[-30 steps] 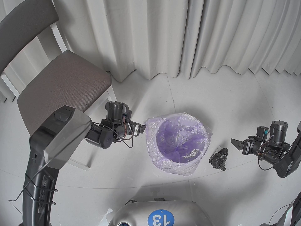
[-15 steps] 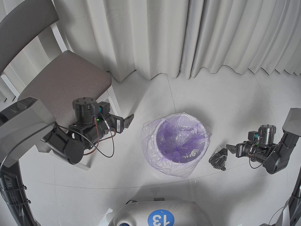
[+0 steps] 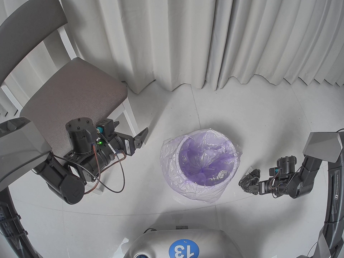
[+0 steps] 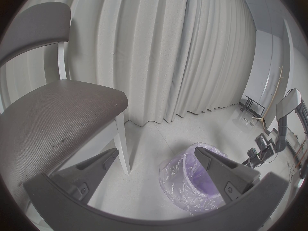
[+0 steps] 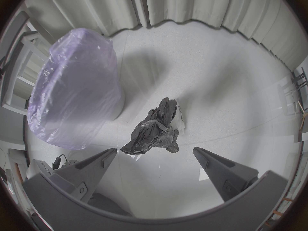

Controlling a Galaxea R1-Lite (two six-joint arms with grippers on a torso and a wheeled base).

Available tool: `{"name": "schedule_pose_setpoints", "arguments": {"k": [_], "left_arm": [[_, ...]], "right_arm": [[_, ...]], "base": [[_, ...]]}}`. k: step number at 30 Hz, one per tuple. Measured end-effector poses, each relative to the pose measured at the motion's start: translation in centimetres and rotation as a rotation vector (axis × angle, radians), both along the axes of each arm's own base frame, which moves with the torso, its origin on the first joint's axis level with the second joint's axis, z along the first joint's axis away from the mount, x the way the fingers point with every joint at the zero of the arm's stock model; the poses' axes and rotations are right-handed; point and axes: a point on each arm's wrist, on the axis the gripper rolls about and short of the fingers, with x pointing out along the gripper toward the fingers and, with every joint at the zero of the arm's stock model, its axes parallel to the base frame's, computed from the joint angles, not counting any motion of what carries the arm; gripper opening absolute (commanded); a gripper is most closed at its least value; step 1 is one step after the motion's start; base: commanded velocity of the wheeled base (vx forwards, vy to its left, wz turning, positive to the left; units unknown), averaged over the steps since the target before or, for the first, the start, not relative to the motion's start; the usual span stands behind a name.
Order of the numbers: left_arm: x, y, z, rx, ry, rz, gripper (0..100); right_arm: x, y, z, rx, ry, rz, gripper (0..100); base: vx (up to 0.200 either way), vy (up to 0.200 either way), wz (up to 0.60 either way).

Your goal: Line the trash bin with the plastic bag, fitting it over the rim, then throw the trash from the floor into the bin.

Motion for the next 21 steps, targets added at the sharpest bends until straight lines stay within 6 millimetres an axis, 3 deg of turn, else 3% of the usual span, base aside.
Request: {"name": "schedule_pose_setpoints", "arguments": {"k": [9, 15, 21], "left_arm": [[-0.8, -0.1, -0.3, -0.011, -0.003, -0.005, 100], [-1.2, 0.0, -0.6, -0.012, 0.005, -0.001, 100], [-1.4, 0.0, -0.7, -0.014, 0.006, -0.002, 100]], "right_arm": [[4.9, 0.2, 0.3, 0.029, 0.126, -0.036, 100], [6.5, 0.4, 0.7, 0.040, 0.312, -0.068, 100], [7.6, 0.9, 1.2, 0.030, 0.380, -0.055, 100]], "base": [[0.000, 0.000, 0.00], [0.000, 0.000, 0.00], [0.000, 0.000, 0.00]]}}
